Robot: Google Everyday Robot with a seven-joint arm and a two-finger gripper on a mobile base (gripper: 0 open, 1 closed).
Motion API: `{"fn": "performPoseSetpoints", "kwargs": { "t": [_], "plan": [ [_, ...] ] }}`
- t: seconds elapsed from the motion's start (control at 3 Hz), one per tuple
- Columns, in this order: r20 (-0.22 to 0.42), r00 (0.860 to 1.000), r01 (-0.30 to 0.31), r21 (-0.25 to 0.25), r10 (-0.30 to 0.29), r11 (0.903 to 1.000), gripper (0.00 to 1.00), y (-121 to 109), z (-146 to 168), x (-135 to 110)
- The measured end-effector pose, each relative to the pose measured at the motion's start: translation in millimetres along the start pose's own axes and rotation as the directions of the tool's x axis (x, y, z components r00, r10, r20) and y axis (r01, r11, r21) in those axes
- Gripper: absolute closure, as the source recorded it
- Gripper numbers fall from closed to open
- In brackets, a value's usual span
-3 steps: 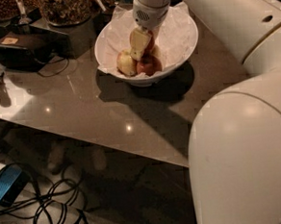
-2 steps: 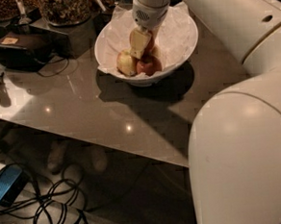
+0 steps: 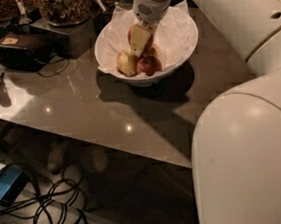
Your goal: Pick apple from white bowl
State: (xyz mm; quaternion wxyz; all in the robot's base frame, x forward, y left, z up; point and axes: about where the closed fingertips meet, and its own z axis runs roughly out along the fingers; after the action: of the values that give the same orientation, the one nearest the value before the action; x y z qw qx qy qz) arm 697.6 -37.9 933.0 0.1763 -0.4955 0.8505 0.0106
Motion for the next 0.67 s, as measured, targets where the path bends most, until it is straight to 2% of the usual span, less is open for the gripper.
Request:
{"fn": "performPoseSetpoints", "kwargs": {
  "t": [0.33,0.67],
  "plan": [
    [0.082,0.994,0.081,-0.066,-0.076,0.9945,1.0,15,-40,-5],
    [0.196,0.965,0.199,-0.104,-0.176,0.9744,1.0,36,-83,-15]
  ]
}}
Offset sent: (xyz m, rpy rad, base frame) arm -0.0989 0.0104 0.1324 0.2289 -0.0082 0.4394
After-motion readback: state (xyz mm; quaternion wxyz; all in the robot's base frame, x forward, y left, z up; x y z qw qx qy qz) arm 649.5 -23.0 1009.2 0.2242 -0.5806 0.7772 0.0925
